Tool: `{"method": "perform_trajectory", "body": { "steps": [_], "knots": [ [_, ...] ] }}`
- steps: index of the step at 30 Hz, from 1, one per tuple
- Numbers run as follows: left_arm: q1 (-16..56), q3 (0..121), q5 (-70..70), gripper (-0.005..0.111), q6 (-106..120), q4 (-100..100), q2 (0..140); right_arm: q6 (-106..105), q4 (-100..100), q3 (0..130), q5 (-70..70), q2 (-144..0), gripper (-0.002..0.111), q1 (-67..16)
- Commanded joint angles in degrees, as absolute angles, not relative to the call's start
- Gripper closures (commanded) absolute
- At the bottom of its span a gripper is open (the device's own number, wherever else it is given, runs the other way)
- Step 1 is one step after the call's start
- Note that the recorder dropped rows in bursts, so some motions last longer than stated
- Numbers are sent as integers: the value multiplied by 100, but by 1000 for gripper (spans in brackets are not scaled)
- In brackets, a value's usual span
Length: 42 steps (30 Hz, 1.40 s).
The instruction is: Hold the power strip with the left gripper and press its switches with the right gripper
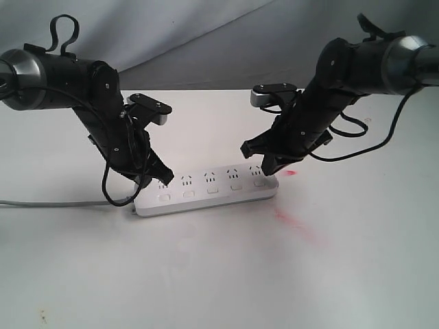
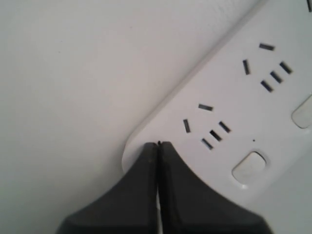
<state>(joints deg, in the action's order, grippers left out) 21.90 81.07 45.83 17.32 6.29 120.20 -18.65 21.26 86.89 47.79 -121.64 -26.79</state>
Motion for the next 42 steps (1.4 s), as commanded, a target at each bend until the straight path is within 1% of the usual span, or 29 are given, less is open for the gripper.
{"method": "perform_trajectory", "body": {
  "steps": [1, 8, 11, 16, 27, 35, 37, 42],
  "knots": [
    [2220, 8098, 4638, 107, 1660, 542, 12112, -1718, 2150, 8647, 4737, -12170, 108, -2780],
    [2220, 8098, 4638, 107, 1660, 542, 12112, -1705, 2031, 8647, 4512, -12170, 108, -3079],
    [2220, 8098, 4638, 107, 1660, 542, 12112, -1583, 1896, 8647, 4437, -12170, 108, -3088],
    [2220, 8098, 4638, 107, 1660, 542, 12112, -981, 1102, 8647, 4415, -12180, 108, -3088],
    [2220, 8098, 4638, 107, 1660, 542, 12112, -997, 1454, 8623, 4507, -12378, 108, -3088],
    [2220, 8098, 4638, 107, 1660, 542, 12112, -887, 1141, 8582, 4655, -12378, 108, -3098],
    [2220, 8098, 4638, 107, 1660, 542, 12112, -633, 670, 8582, 4570, -12356, 108, -3219],
    [2220, 8098, 4638, 107, 1660, 542, 12112, -405, 284, 8582, 4339, -12157, 108, -3554]
  ]
}}
